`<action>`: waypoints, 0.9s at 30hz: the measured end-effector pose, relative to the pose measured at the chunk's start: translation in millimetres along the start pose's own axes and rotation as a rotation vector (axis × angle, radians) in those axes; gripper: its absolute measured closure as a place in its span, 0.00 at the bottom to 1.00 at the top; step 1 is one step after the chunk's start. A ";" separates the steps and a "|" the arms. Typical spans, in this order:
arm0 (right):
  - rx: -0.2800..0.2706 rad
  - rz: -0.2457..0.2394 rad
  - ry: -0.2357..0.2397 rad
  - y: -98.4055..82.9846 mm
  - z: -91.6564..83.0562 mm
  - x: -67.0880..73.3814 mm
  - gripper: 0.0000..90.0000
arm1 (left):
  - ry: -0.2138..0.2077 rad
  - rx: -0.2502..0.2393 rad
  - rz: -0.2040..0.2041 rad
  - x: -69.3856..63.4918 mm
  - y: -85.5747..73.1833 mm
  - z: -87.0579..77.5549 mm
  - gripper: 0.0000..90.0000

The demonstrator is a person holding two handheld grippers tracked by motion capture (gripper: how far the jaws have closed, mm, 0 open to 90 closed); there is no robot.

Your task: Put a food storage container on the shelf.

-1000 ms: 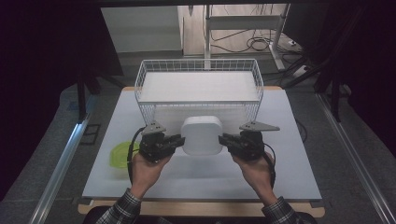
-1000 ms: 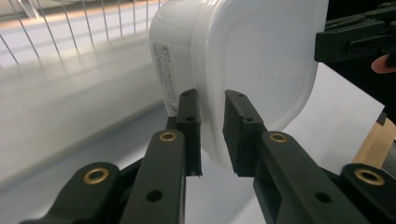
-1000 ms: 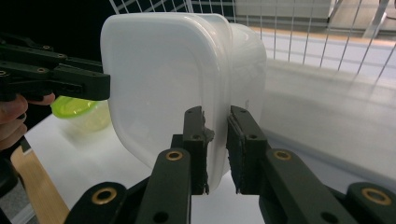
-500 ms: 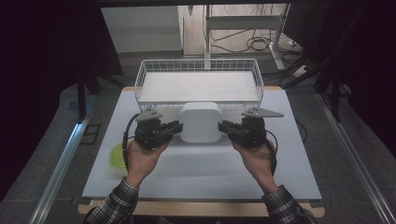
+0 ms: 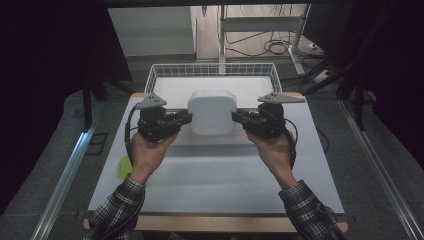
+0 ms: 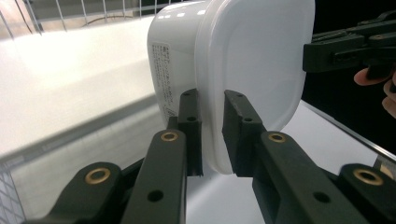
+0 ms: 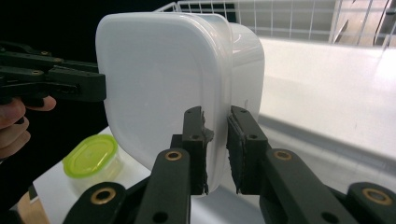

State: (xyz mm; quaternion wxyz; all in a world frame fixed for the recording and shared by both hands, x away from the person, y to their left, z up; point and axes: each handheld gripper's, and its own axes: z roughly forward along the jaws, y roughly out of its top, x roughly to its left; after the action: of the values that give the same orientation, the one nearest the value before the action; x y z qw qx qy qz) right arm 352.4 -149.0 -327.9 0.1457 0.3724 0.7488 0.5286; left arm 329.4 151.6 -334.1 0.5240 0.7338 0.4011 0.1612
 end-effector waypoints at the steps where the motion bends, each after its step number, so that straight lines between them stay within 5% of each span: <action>1: -0.005 0.004 0.003 4.8 0.9 -0.9 0.87 | -0.001 -0.004 0.000 0.9 2.3 -0.1 0.87; 13: -0.018 0.017 -0.018 34.6 10.7 -14.0 0.86 | 0.004 -0.006 -0.002 16.1 34.4 12.8 0.87; 27: 0.016 0.045 -0.037 49.1 29.1 -31.1 0.85 | -0.002 0.015 -0.043 35.0 43.4 32.0 0.87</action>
State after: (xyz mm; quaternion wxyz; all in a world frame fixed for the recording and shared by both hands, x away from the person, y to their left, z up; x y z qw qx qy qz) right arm 411.2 -143.2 -300.8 0.1445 0.4000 0.7415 0.5189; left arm 390.6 152.0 -314.3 0.5223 0.7292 0.4173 0.1460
